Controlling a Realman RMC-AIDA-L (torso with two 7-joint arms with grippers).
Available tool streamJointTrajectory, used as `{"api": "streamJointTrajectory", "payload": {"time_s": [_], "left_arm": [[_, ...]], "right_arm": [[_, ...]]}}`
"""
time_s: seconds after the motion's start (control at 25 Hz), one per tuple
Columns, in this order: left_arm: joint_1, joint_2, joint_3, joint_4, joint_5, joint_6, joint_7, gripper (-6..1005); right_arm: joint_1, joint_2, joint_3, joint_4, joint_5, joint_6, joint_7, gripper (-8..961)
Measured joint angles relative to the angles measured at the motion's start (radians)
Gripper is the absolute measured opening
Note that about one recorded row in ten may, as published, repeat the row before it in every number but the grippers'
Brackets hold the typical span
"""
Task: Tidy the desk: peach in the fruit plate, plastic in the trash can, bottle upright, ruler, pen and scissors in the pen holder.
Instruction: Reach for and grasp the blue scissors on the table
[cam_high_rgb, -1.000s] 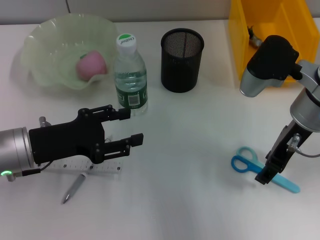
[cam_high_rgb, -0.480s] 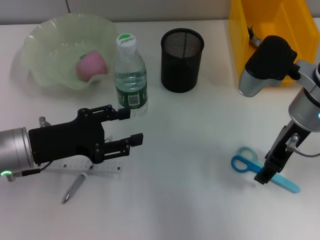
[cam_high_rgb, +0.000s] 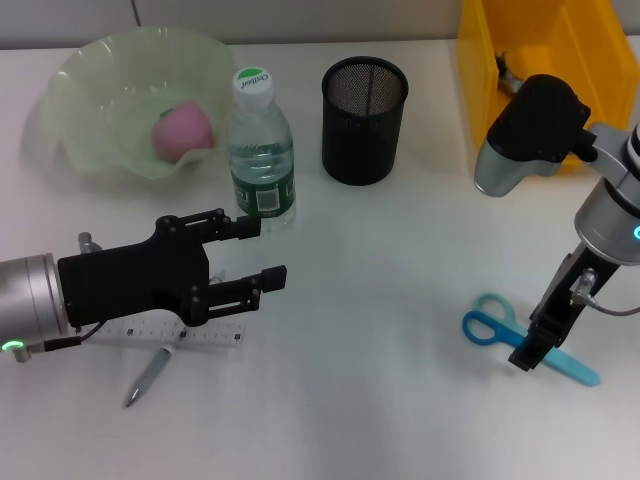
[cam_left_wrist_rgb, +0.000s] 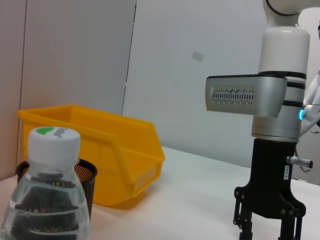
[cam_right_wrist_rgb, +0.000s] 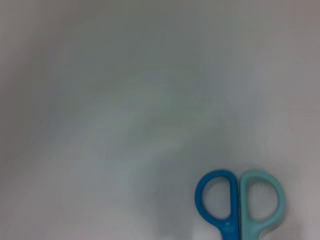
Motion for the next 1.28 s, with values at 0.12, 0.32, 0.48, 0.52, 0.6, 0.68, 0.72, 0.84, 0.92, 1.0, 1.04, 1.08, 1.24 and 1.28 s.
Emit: {"api": "streamJointTrajectory", "payload": {"time_s": [0.12, 0.32, 0.48, 0.52, 0.6, 0.68, 0.72, 0.84, 0.92, 1.0, 1.04, 1.08, 1.24, 1.28], "left_arm": [[0.000, 0.001, 0.000, 0.002, 0.000, 0.000, 0.000, 695], [0.000, 0.001, -0.013, 0.003, 0.000, 0.000, 0.000, 695], [0.000, 0.002, -0.014, 0.002, -0.002, 0.000, 0.000, 695], [0.000, 0.002, -0.014, 0.002, -0.002, 0.000, 0.000, 695], [0.000, 0.002, -0.014, 0.002, -0.002, 0.000, 0.000, 695], [0.000, 0.002, -0.014, 0.002, -0.003, 0.000, 0.000, 695], [0.000, 0.001, -0.014, 0.003, -0.003, -0.001, 0.000, 695], [0.000, 0.002, -0.015, 0.004, -0.003, -0.002, 0.000, 695], [-0.001, 0.002, -0.021, 0.005, -0.003, -0.002, 0.001, 695], [-0.001, 0.002, -0.024, 0.005, -0.003, -0.003, 0.005, 695], [-0.002, 0.002, -0.025, 0.004, -0.003, -0.003, 0.009, 695], [-0.004, 0.002, -0.026, 0.002, -0.003, -0.003, 0.013, 695], [-0.004, 0.002, -0.027, 0.002, -0.003, -0.003, 0.014, 695], [-0.005, 0.001, -0.027, 0.002, -0.003, -0.003, 0.015, 695]], "right_arm": [[0.003, 0.000, -0.010, 0.004, 0.000, 0.002, 0.000, 558], [0.010, 0.000, -0.013, 0.010, -0.001, 0.003, 0.000, 555], [0.013, 0.000, -0.016, 0.011, -0.001, 0.004, 0.000, 553], [0.013, -0.001, -0.017, 0.012, -0.001, 0.004, 0.000, 552], [0.014, -0.001, -0.021, 0.013, -0.011, 0.005, 0.000, 551], [0.014, -0.001, -0.027, 0.013, -0.027, 0.005, 0.000, 550], [0.014, 0.000, -0.032, 0.014, -0.035, 0.005, 0.000, 549], [0.014, 0.000, -0.048, 0.014, -0.040, 0.007, 0.001, 462], [0.014, 0.001, -0.049, 0.014, -0.040, 0.008, 0.002, 405], [0.015, 0.001, -0.049, 0.014, -0.039, 0.008, 0.002, 377], [0.017, 0.001, -0.049, 0.014, -0.038, 0.008, 0.003, 378], [0.017, 0.001, -0.049, 0.014, -0.037, 0.008, 0.003, 379], [0.020, 0.002, -0.049, 0.014, -0.036, 0.008, 0.003, 381], [0.020, 0.002, -0.051, 0.013, -0.035, 0.008, 0.003, 381]]}}
